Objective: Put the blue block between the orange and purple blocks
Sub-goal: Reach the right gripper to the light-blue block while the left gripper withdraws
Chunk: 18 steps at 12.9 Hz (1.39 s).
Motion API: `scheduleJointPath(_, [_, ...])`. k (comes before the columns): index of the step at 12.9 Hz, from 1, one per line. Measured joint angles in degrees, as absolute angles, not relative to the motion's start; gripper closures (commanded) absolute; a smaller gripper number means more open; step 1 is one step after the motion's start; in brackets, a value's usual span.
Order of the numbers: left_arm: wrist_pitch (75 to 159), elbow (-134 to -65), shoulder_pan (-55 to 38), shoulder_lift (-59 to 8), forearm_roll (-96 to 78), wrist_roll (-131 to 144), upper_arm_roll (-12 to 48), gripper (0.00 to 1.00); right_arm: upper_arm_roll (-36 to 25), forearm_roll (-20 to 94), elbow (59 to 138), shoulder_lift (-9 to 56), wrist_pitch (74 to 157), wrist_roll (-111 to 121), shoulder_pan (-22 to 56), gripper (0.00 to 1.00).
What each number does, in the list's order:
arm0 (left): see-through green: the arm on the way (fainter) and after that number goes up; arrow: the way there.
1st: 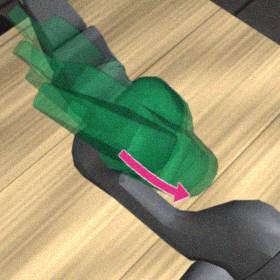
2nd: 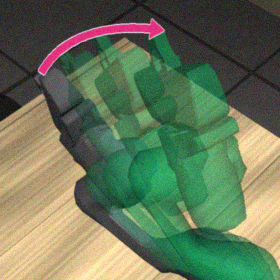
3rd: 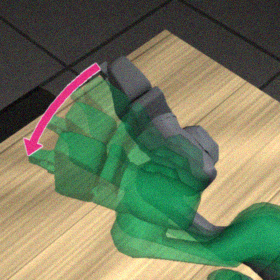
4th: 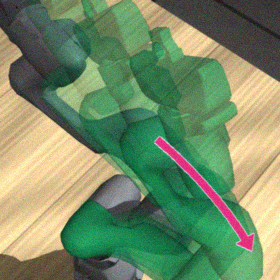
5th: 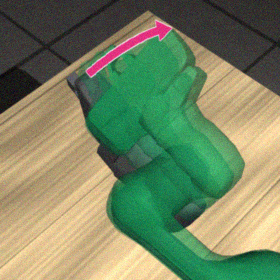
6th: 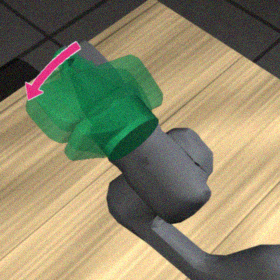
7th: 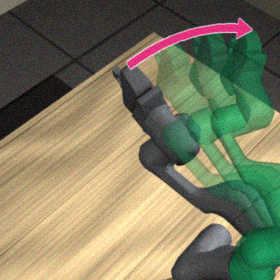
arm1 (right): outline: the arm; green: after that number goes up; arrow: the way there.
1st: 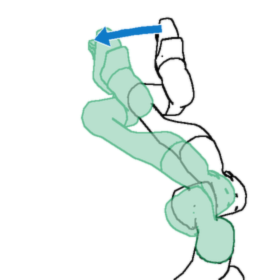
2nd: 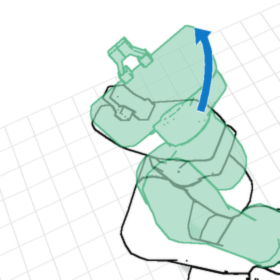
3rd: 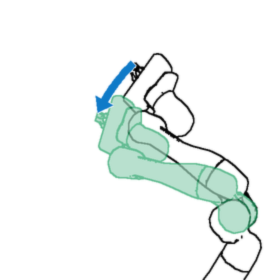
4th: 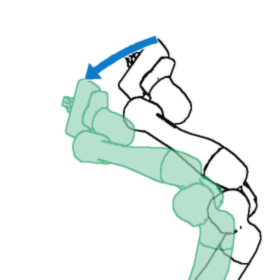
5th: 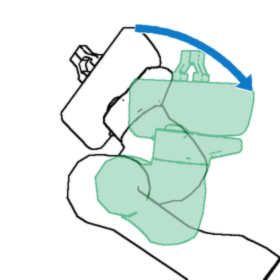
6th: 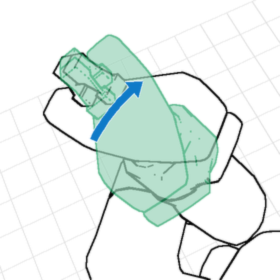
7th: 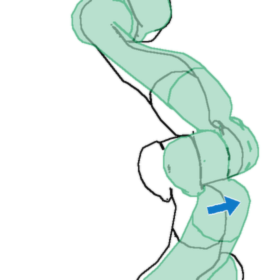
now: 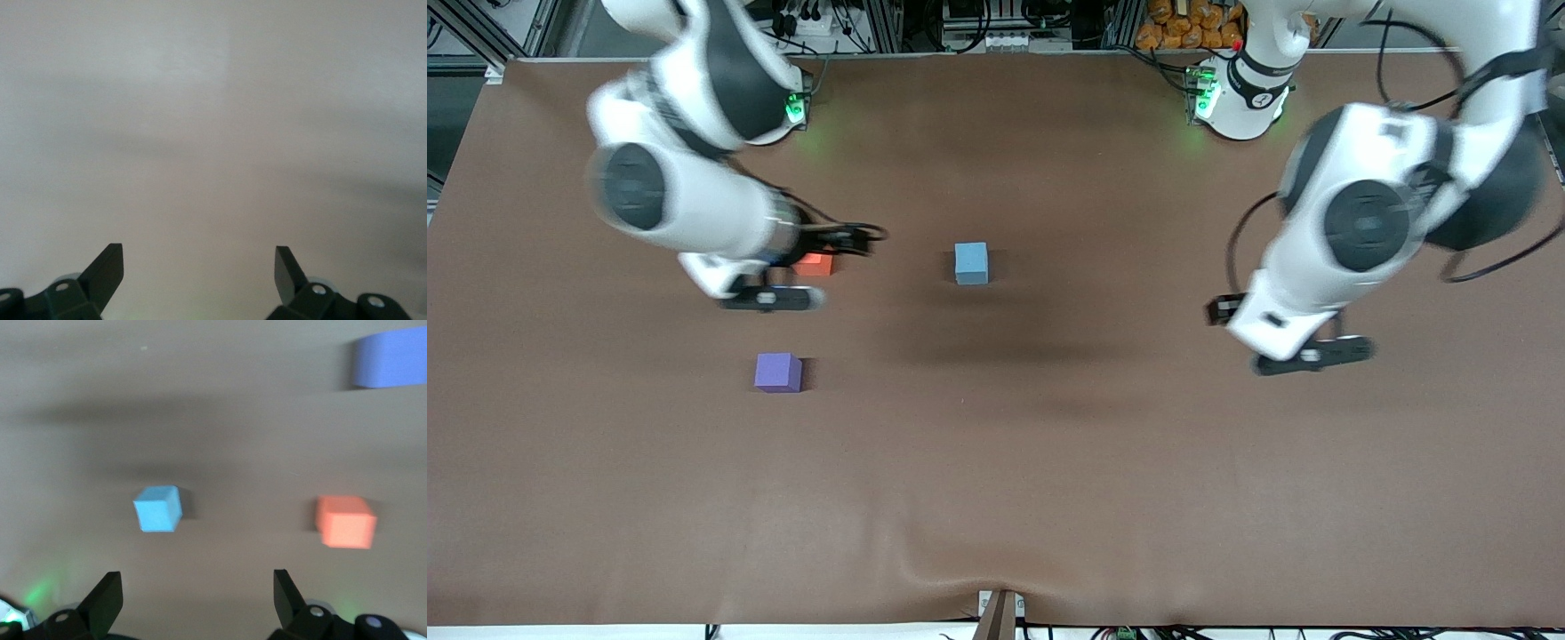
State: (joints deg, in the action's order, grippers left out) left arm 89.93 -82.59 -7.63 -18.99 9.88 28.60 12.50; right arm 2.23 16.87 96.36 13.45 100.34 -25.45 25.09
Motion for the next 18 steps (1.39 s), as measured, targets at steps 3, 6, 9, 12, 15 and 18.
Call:
scheduleJointPath(3, [83.8, -82.7, -3.2, -15.5, 6.6, 23.6, 12.7, 0.0, 2.4, 17.0, 105.2, 15.4, 116.3, -29.8, 33.8, 0.0])
scheduleJointPath(6, [80.7, -82.7, 2.1, -12.5, 4.2, 17.6, 12.8, 0.0, 2.4, 17.0, 108.2, 20.0, 126.7, -35.3, 41.8, 0.0])
scheduleJointPath(9, [79.5, -83.2, 5.1, -10.5, 3.8, 12.9, 12.8, 0.0, 2.3, 16.4, 108.6, 23.5, 128.6, -35.6, 43.9, 0.0])
scheduleJointPath(12, [79.4, -83.7, 5.3, -10.1, 3.8, 11.3, 12.9, 0.0, 1.8, 14.2, 111.2, 23.9, 132.5, -35.5, 43.9, 0.0])
scheduleJointPath(15, [79.6, -85.7, 5.3, -8.7, 3.6, 11.2, 13.1, 0.0, 1.6, 13.9, 113.7, 25.2, 137.1, -35.5, 43.9, 0.0])
scheduleJointPath(18, [81.1, -87.6, 5.3, -7.4, 2.8, 11.3, 13.1, 0.0, 1.7, 13.8, 114.0, 26.9, 138.7, -35.6, 44.3, 0.0])
